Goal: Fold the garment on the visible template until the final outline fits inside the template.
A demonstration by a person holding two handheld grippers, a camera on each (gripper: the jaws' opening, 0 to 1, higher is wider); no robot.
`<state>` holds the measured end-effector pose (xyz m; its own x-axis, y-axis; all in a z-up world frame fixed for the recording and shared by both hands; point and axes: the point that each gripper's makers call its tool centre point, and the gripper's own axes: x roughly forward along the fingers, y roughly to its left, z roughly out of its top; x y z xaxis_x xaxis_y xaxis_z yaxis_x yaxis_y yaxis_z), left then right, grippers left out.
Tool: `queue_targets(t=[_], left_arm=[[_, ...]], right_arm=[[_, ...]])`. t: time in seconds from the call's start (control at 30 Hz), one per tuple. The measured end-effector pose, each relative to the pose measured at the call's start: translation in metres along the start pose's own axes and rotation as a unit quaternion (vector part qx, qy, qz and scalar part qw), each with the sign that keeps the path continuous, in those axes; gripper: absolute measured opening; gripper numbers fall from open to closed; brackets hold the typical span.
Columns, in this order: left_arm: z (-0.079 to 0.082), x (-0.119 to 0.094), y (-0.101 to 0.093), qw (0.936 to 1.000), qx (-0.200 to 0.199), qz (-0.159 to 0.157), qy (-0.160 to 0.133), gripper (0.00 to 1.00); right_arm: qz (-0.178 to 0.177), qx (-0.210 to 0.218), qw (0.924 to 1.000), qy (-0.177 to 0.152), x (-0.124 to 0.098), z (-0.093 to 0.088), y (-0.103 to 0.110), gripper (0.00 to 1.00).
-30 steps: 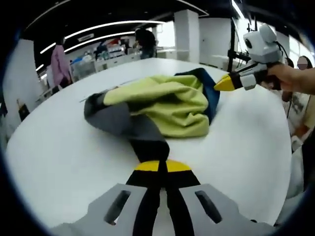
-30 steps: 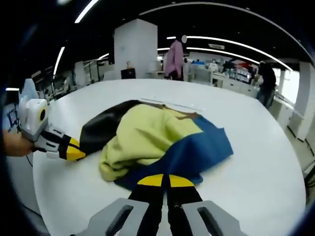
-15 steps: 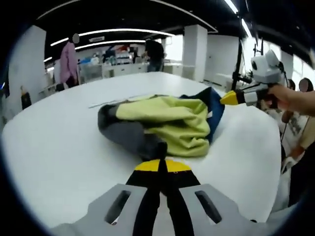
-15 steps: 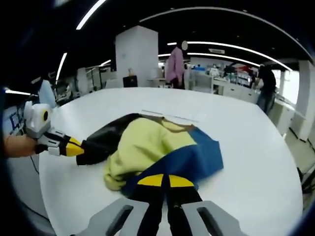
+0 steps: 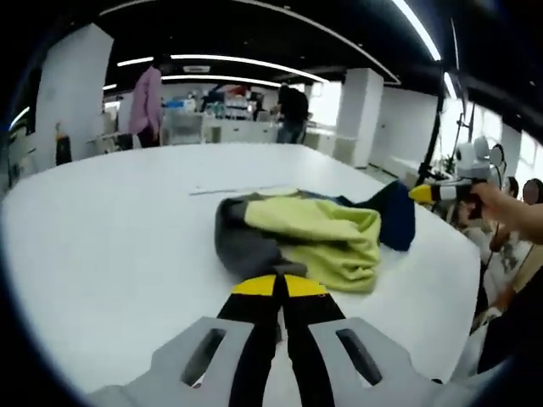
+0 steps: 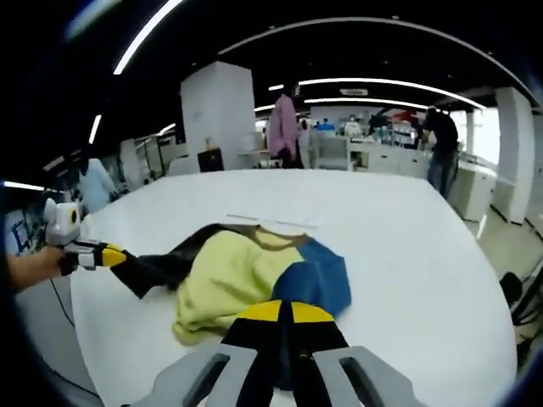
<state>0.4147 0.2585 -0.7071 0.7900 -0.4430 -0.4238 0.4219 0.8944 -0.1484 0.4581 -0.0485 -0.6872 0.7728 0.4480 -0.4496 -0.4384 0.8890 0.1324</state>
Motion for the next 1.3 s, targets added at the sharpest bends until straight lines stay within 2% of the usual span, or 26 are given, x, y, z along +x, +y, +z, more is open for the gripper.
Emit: queue_targets(t=[0.37,0.57,0.73,0.77,0.97,1.1,1.3], left_arm=[[0.010,-0.022,0.045,0.9991,-0.001,0.043,0.006,0.00],[0.004,-0.027,0.071,0.9975,-0.006,0.066,0.025,0.00],[-0.001,-0.030,0.094,0.9959,-0.019,0.082,0.034,0.00],[-0.004,-0.032,0.099,0.9946,-0.035,0.088,0.042,0.00],[-0.007,-0.035,0.118,0.9921,-0.059,0.101,0.044,0.00],[-0.013,-0.034,0.130,0.9894,-0.077,0.110,0.056,0.00],[-0.027,-0.030,0.149,0.9855,-0.073,0.123,0.092,0.00]], right_arm=[[-0.034,0.041,0.9984,-0.020,-0.015,0.016,-0.040,0.00],[-0.048,0.076,0.9957,-0.021,-0.018,0.016,-0.061,0.00],[-0.066,0.098,0.9929,-0.013,-0.021,0.010,-0.077,0.00],[-0.068,0.101,0.9925,-0.014,-0.022,0.009,-0.079,0.00],[-0.086,0.126,0.9883,-0.006,-0.023,-0.002,-0.098,0.00],[-0.100,0.155,0.9828,0.000,-0.022,-0.010,-0.114,0.00],[-0.118,0.170,0.9783,0.013,-0.018,-0.021,-0.134,0.00]])
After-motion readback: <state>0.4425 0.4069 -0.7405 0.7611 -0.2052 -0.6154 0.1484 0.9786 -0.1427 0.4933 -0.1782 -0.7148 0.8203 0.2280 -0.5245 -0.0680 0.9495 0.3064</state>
